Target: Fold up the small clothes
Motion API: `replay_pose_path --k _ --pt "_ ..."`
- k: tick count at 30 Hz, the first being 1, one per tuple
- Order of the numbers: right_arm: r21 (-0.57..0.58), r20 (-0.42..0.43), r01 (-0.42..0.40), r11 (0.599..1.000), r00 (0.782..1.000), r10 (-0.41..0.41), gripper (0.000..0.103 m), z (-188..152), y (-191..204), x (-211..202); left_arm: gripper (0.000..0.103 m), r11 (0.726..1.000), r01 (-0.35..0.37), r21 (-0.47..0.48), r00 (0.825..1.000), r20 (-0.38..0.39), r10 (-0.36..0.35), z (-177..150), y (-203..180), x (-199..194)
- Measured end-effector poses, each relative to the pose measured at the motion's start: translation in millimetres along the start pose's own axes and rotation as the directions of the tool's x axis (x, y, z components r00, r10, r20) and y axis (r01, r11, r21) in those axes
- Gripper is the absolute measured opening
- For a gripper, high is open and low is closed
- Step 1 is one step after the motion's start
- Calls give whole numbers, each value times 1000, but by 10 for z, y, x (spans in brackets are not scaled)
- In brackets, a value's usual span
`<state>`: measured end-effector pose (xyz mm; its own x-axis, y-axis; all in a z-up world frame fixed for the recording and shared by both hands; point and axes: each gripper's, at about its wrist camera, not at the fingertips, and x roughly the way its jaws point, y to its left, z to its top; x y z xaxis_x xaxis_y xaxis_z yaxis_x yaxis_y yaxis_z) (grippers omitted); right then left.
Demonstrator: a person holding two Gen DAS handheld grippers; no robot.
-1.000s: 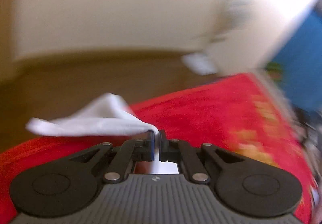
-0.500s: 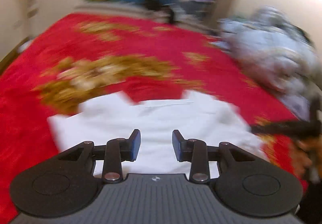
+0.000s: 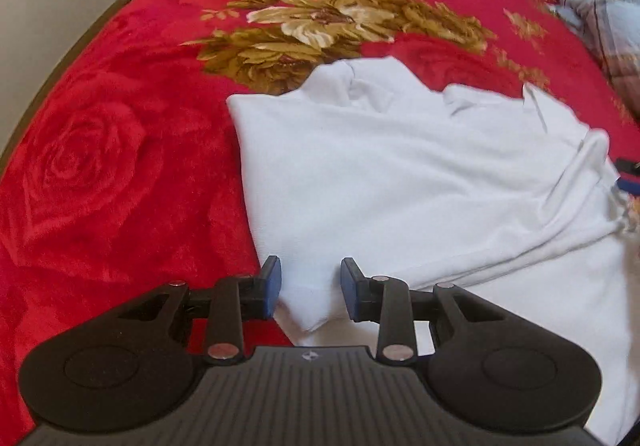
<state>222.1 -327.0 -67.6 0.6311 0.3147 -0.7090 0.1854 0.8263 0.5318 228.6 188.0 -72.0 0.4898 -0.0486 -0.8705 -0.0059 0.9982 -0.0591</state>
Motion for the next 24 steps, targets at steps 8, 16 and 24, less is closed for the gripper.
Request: replay_pose_path --k 8,16,24 --pt "-78 -24 -46 996 999 44 48 90 50 367 38 998 42 -37 998 41 -41 -39 -8 -64" --pt "-220 126 -197 955 965 228 2 282 390 -234 39 983 135 -124 979 172 -112 75 72 -259" --pt "-223 30 -23 975 999 30 3 442 -262 -293 41 997 76 -26 996 39 -75 20 -158 -29"
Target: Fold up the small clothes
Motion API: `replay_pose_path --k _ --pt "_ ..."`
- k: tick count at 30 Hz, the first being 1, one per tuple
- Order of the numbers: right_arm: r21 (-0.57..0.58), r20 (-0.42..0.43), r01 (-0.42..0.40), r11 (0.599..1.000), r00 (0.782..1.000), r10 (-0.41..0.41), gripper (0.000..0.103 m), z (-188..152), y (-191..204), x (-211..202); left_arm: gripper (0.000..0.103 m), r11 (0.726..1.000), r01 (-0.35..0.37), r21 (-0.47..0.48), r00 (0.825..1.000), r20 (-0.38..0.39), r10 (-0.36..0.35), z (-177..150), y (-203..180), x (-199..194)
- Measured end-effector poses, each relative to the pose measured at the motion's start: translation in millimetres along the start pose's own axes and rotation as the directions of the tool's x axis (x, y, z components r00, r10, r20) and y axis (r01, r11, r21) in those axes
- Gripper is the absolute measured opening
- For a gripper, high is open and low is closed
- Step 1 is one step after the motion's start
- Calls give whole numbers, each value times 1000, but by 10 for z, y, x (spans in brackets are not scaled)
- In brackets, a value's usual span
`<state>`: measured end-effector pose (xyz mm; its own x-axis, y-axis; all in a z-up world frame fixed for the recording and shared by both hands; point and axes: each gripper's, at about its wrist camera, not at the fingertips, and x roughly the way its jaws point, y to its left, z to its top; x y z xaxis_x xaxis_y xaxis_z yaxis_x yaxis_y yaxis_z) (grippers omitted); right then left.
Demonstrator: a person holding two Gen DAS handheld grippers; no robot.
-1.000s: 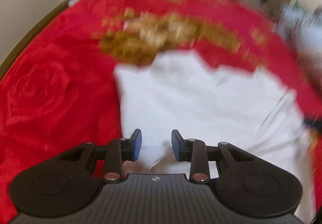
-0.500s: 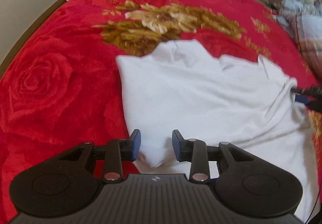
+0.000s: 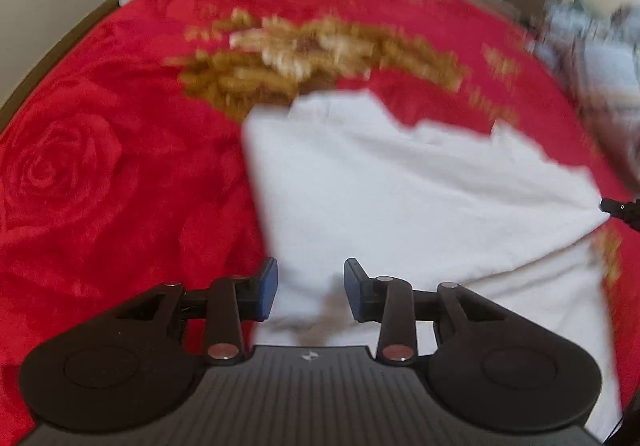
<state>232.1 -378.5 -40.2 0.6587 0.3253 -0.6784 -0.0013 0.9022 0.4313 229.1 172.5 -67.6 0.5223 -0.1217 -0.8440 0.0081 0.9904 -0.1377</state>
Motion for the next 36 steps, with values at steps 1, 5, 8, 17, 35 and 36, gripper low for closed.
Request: replay_pose_path --k 1,5,8,17,35,36 --pt "36 -50 32 999 998 -30 3 -51 -114 103 41 1000 -11 9 1000 -6 12 -11 -15 21" --pt "92 -44 74 993 997 -71 7 -118 -265 140 42 1000 18 -23 1000 22 -17 0 17 -21" --pt "82 -37 43 996 998 -40 14 -117 -228 108 42 1000 -8 -8 1000 -9 8 -22 17 28" --pt "63 18 13 998 1000 -14 2 -172 -49 29 16 992 79 -97 996 37 -76 -30 203 -120" --pt "-72 -16 -75 995 997 74 16 -237 192 33 22 997 -2 -81 997 -76 -5 -38 156 118" --pt "-99 -89 -29 995 996 21 17 -307 202 168 22 996 3 -85 997 -78 -9 -49 180 136"
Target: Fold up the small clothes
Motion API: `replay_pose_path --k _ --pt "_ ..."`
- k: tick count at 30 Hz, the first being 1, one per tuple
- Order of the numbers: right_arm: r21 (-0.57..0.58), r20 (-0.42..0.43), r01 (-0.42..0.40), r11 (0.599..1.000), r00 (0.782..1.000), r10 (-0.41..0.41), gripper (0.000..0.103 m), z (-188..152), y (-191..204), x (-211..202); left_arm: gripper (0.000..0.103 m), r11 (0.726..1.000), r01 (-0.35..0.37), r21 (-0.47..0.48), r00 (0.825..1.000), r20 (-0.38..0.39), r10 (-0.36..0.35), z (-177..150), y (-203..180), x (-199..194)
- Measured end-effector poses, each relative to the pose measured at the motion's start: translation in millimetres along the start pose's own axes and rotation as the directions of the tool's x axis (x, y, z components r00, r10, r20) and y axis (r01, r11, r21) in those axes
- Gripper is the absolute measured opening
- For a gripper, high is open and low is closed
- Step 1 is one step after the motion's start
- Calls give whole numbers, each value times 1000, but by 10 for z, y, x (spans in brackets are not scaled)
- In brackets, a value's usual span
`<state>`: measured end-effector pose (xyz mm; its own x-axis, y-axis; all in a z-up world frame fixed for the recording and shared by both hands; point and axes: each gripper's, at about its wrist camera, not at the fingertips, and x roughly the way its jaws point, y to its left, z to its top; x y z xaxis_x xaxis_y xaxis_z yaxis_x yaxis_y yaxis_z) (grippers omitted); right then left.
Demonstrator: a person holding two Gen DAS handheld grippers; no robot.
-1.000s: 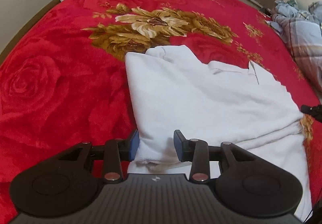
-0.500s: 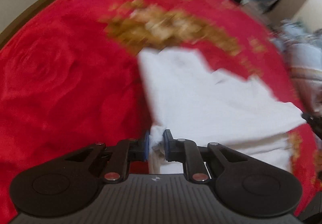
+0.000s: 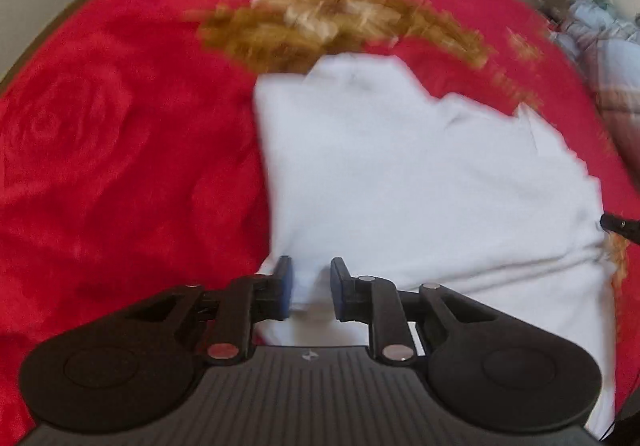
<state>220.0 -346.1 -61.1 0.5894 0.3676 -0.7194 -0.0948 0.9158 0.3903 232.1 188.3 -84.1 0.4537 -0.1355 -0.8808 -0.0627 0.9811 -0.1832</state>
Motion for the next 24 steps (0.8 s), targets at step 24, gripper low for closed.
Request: replay_pose_path --k 24 --pt "22 196 107 994 975 -109 32 -284 248 -1464 28 992 -80 94 984 168 63 -363 -191 -626"
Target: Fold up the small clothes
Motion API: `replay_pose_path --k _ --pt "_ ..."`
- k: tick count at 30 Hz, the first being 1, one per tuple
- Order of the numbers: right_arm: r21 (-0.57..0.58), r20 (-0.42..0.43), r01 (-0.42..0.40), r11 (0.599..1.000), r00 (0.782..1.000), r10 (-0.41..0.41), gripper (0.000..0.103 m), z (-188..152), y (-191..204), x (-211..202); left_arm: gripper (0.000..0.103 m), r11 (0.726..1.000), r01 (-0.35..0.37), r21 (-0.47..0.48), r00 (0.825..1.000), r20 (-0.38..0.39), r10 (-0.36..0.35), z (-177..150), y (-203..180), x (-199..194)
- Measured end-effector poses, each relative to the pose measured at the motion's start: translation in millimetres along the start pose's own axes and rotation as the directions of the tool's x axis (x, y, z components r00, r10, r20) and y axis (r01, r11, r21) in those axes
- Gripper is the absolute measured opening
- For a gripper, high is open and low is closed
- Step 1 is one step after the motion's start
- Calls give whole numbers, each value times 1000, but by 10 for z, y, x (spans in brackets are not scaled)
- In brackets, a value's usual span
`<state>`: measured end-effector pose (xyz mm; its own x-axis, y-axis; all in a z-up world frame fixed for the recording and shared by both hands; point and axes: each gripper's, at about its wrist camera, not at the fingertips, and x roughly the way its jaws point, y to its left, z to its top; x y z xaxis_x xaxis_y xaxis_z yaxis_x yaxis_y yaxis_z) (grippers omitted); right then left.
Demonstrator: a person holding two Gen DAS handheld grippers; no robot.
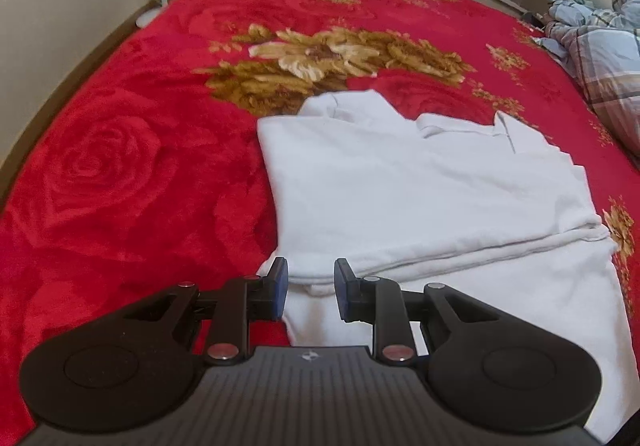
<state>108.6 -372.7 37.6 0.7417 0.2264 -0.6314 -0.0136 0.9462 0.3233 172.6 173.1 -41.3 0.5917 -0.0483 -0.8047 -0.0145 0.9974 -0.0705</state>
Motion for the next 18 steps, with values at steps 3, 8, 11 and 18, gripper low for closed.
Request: replay_pose_path --k 3,8,11,18 --pt "12 -1 11 1000 1000 -11 32 -96 -81 -344 28 1000 21 -16 999 29 -21 -113 15 -323" --pt "26 -70 23 999 997 -21 34 -421 -264 -625 28 996 65 -59 997 33 -63 -502 16 -842" --pt "-5 -172 22 1000 985 -23 36 -758 -341 -554 27 991 76 -111 997 -7 -77 -912 1 -980" --pt "7 -399 47 999 916 -41 37 -1340 -536 -242 28 977 110 -184 971 -189 -145 -1577 -116 -784"
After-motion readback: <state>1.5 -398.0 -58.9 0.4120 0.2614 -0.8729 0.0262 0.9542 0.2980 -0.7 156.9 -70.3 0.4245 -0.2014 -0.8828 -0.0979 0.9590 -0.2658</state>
